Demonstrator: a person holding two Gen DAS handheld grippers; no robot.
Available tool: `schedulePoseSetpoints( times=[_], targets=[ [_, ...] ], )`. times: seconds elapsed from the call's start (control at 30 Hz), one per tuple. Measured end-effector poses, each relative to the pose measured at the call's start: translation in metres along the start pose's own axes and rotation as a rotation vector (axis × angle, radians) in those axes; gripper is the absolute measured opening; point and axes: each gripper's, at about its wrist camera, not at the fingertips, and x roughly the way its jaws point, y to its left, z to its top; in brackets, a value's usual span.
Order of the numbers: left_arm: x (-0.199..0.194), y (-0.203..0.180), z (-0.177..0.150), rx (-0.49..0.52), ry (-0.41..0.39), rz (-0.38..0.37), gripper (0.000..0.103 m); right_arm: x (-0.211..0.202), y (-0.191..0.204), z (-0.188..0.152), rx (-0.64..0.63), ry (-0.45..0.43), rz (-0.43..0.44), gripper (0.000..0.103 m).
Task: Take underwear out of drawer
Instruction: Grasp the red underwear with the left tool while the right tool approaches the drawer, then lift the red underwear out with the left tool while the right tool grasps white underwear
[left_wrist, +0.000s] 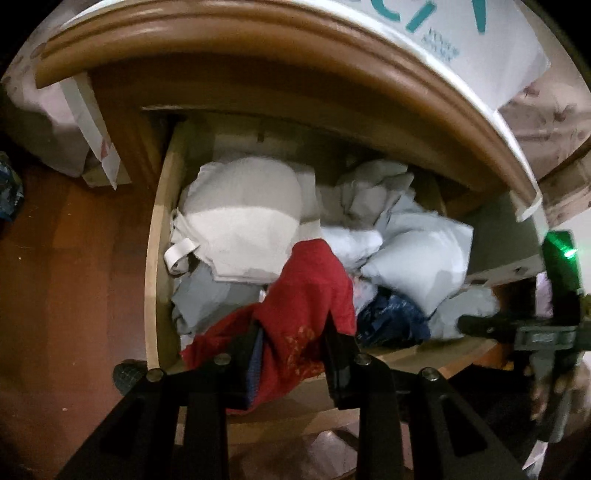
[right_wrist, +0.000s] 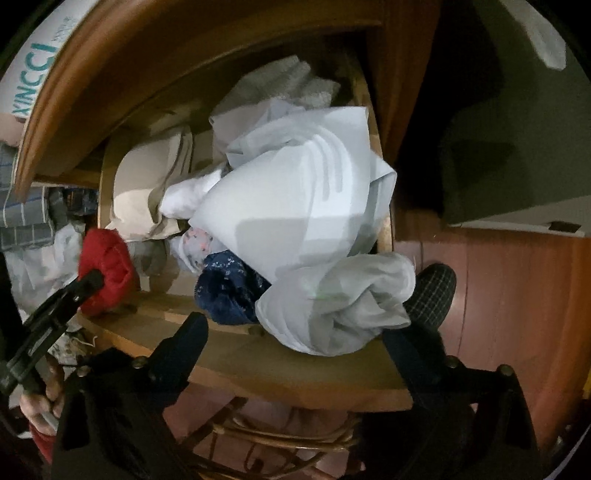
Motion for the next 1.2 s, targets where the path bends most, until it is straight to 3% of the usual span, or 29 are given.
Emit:
schedulePoseSetpoints(
  times=[0.17, 0.3, 0.43, 0.57, 0.67, 0.93, 1.2],
  targets=[
    [-0.002, 0.006, 0.002, -0.032, -0.016, -0.032, 0.028, 0.013, 0.005, 0.003, -0.017, -0.006, -0.078, 0.084],
    [0.000, 0.008, 0.002, -0.041, -0.024, -0.030, 0.029, 0.020, 0.010, 0.002, -0.046, -0.021, -0.135, 0.083],
    [0.002, 0.006, 0.002, -0.037, -0.032, -0.026, 0.029, 0.019, 0.017, -0.004, -0.104, -0.066, -0.235, 0.062],
    [0.000, 0.007, 0.002, -0.047, -0.044, -0.030, 0.029, 0.015, 0.012, -0.009, -0.100, -0.087, -0.214, 0.048],
    [-0.001, 0.008, 0.003, -0.053, -0.053, -0.036, 0.029, 0.008, 0.007, -0.011, -0.087, -0.106, -0.191, 0.045],
    [-0.001, 0.007, 0.004, -0.050, -0.050, -0.026, 0.029, -0.014, 0.008, -0.018, -0.081, -0.169, -0.137, 0.043],
    [-0.005, 0.007, 0.003, -0.046, -0.067, -0.028, 0.029, -0.051, 0.022, -0.021, -0.127, -0.316, -0.121, 0.043]
  ],
)
